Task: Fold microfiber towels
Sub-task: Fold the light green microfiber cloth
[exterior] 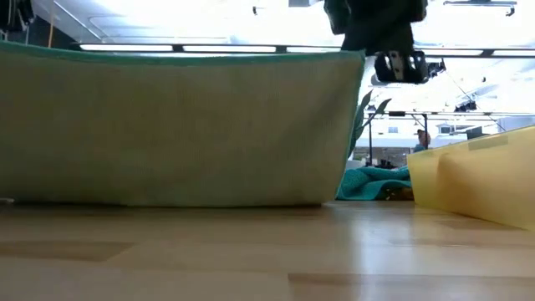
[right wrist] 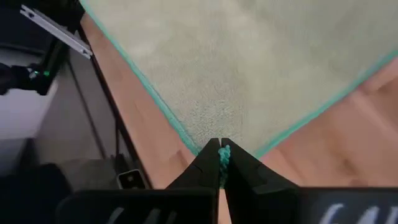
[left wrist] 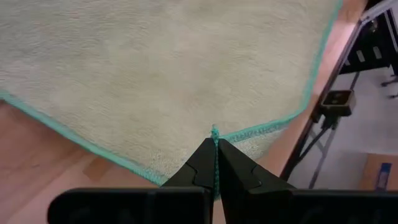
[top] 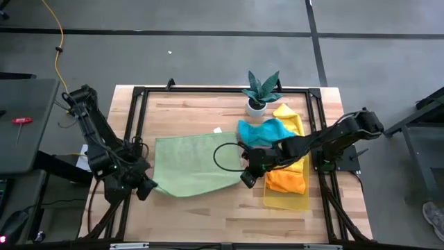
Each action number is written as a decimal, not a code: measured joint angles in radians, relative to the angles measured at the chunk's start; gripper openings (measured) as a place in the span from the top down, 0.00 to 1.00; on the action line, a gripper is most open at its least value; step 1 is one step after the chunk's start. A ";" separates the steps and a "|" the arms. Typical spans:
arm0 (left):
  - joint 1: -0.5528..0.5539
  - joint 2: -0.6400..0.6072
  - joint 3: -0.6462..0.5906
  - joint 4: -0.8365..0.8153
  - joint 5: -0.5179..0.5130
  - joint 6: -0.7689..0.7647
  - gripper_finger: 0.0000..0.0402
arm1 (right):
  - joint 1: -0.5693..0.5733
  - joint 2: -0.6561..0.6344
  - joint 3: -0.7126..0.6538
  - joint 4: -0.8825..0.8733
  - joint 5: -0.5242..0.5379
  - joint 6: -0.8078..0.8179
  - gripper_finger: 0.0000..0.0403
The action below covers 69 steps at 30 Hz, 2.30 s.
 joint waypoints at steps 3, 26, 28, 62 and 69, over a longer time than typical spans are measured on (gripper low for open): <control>-0.009 -0.029 -0.006 -0.080 -0.046 -0.060 1.00 | -0.004 0.004 -0.046 0.039 -0.031 0.080 1.00; 0.285 0.038 -0.024 -0.313 -0.303 -0.187 1.00 | -0.339 0.014 -0.092 0.103 0.092 -0.052 1.00; 0.324 0.043 -0.024 -0.334 -0.310 -0.170 1.00 | -0.349 0.014 -0.092 0.122 0.097 -0.053 1.00; 0.592 0.160 0.008 -0.482 -0.363 -0.203 1.00 | -0.319 0.088 -0.092 0.069 0.297 0.135 1.00; 0.651 0.167 0.013 -0.481 -0.332 -0.116 1.00 | -0.320 0.088 -0.092 0.092 0.298 0.143 1.00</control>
